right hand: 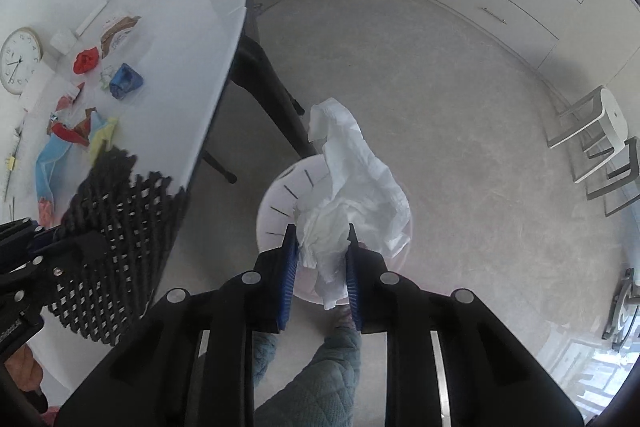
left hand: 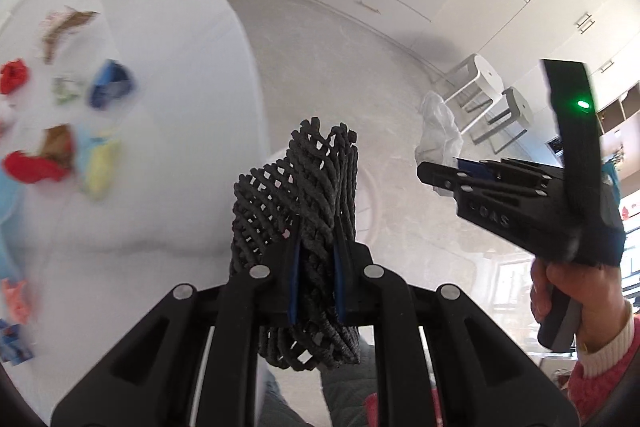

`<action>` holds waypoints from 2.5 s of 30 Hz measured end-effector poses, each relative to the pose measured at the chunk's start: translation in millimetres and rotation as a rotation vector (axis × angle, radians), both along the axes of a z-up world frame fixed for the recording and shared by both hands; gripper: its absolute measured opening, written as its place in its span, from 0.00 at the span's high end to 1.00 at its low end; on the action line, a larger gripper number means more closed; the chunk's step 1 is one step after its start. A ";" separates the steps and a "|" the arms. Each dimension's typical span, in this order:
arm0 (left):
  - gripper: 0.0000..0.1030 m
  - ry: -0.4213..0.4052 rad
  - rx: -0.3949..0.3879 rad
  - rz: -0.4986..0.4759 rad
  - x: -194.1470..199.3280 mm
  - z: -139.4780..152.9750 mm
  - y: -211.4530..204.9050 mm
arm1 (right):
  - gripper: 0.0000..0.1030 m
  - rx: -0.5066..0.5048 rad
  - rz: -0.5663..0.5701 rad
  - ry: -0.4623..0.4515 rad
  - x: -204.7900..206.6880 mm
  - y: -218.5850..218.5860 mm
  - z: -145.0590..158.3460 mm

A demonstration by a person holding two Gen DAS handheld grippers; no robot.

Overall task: Collect trash
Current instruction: 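Carry the mesh net and tissue to the wastebasket and open both grippers, then grasp the blue face mask with the left gripper while the right gripper grasps the blue wrapper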

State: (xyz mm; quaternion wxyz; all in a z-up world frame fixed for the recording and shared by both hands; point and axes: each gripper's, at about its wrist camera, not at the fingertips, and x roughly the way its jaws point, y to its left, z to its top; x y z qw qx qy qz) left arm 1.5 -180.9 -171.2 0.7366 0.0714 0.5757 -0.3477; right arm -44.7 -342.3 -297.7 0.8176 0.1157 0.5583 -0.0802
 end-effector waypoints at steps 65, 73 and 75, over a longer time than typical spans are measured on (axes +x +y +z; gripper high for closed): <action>0.10 -0.179 0.099 0.569 60.7 33.5 289.5 | 0.02 -0.008 0.445 -0.139 95.9 200.5 58.0; 0.10 -0.188 0.162 0.536 112.8 3.5 276.3 | 0.02 -0.019 0.470 -0.134 127.7 194.2 55.9; 0.10 -0.174 0.175 0.524 126.5 -5.9 272.8 | 0.02 -0.025 0.469 -0.126 138.6 191.6 51.9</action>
